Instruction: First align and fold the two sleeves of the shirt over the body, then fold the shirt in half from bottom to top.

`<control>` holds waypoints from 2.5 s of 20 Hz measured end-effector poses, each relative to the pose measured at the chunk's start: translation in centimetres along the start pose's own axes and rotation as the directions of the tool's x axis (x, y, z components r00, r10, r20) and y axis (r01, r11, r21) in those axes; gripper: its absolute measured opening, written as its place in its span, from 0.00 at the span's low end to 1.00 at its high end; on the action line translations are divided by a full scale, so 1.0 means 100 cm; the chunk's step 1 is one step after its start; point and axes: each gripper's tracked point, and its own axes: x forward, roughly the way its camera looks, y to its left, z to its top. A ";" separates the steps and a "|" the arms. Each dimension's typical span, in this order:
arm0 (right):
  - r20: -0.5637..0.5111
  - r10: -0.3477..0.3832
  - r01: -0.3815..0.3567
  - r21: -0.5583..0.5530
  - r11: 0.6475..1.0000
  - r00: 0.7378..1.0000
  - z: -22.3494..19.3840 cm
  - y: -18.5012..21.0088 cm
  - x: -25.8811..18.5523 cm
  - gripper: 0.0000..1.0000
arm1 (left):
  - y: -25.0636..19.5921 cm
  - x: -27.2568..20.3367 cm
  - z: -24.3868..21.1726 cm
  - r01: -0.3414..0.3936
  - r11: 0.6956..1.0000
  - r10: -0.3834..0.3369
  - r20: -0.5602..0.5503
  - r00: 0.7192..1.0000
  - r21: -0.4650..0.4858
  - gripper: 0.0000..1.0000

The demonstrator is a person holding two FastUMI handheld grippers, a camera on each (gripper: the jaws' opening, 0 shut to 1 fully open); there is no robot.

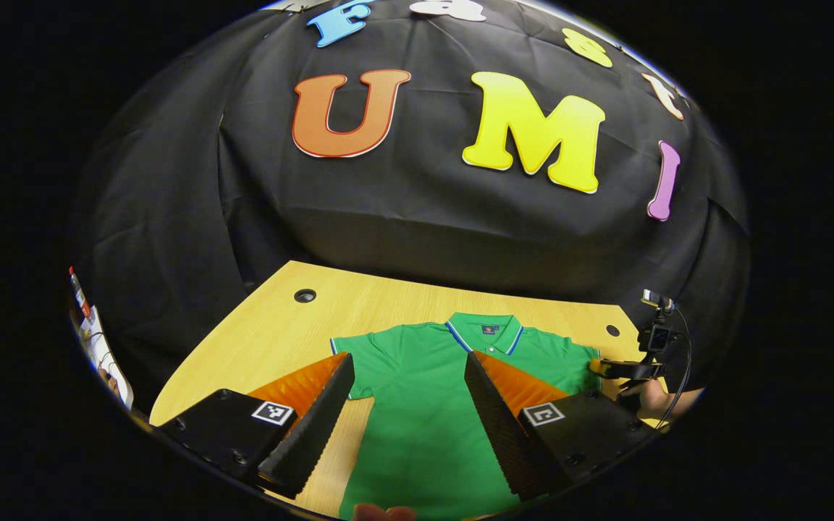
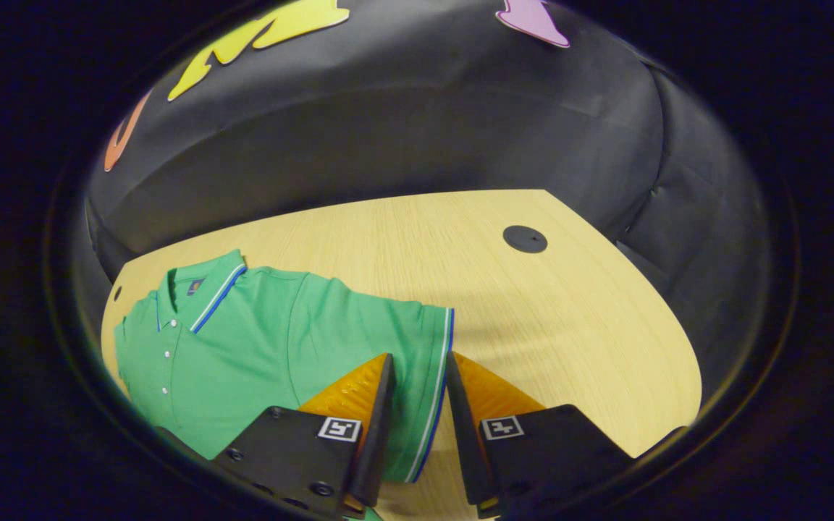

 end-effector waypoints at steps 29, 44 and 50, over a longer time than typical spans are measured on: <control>0.040 0.085 -0.069 -0.304 0.950 0.996 0.005 0.167 -0.033 0.03 | 0.132 -0.050 -0.023 -0.181 0.976 0.188 0.047 0.981 -0.119 0.99; 0.134 0.212 -0.162 -0.311 0.937 0.968 0.033 0.155 -0.174 0.83 | 0.117 -0.018 -0.027 0.008 0.994 -0.003 0.048 0.999 -0.110 0.99; 0.264 0.276 -0.174 -0.351 0.920 0.924 0.048 0.138 -0.302 0.90 | 0.104 0.028 -0.047 0.147 0.971 -0.153 -0.018 0.988 -0.187 0.99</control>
